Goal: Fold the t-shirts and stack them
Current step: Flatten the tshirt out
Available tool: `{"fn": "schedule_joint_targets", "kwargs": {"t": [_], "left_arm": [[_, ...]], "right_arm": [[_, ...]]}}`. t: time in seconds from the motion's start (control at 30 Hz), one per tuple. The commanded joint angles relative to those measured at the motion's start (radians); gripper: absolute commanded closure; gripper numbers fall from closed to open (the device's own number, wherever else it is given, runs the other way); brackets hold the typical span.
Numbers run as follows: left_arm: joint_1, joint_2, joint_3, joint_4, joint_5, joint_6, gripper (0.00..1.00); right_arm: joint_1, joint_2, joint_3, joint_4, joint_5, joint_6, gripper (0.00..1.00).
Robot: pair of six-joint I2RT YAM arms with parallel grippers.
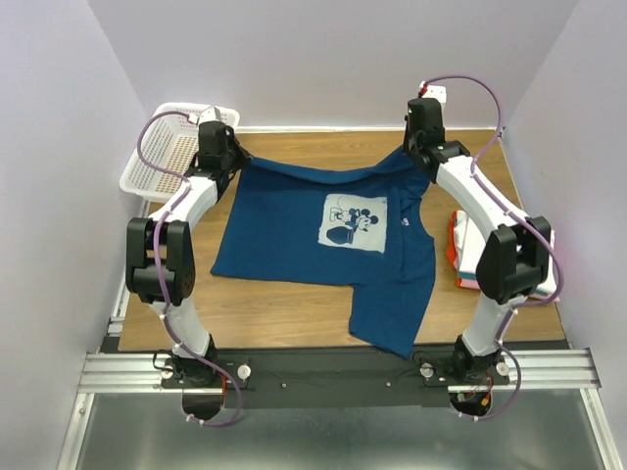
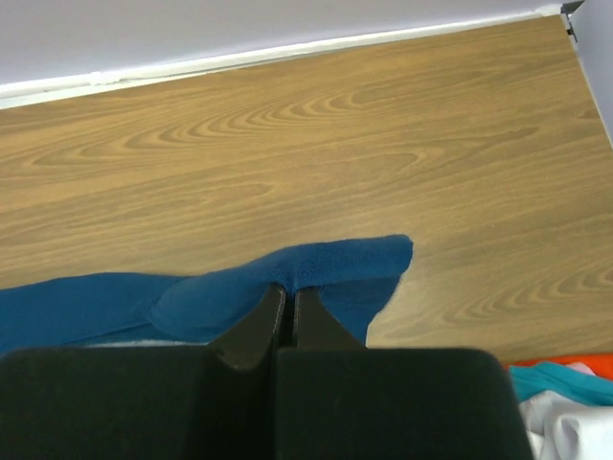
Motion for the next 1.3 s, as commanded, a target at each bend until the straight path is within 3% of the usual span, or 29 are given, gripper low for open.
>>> {"fn": "schedule_joint_targets", "kwargs": {"t": [0.0, 0.33, 0.47, 0.63, 0.83, 0.93, 1.07, 1.27], "left_arm": [[0.005, 0.051, 0.066, 0.020, 0.017, 0.008, 1.00], [0.005, 0.114, 0.171, -0.022, -0.057, 0.003, 1.00], [0.004, 0.059, 0.146, -0.020, -0.058, 0.005, 1.00], [-0.001, -0.108, 0.033, -0.014, -0.060, -0.005, 1.00], [-0.016, -0.494, -0.163, -0.040, -0.100, -0.035, 1.00], [-0.027, -0.727, -0.237, -0.055, -0.109, -0.046, 1.00], [-0.031, -1.002, -0.220, -0.123, -0.059, -0.042, 1.00], [-0.031, -1.173, -0.056, -0.178, 0.132, -0.025, 1.00]], "right_arm": [[-0.015, 0.060, 0.088, 0.029, -0.025, -0.001, 0.99], [-0.044, 0.237, 0.259, 0.037, -0.114, -0.031, 0.99], [-0.044, 0.186, 0.219, 0.036, -0.097, -0.008, 0.99], [-0.044, -0.094, 0.026, 0.046, -0.088, 0.032, 0.99], [-0.043, -0.455, -0.151, 0.045, -0.133, 0.060, 0.99], [-0.044, -0.721, -0.220, 0.040, -0.187, 0.081, 0.99], [-0.044, -0.884, -0.200, 0.004, -0.283, 0.114, 0.99], [-0.044, -1.041, -0.045, -0.038, -0.445, 0.132, 0.99]]}}
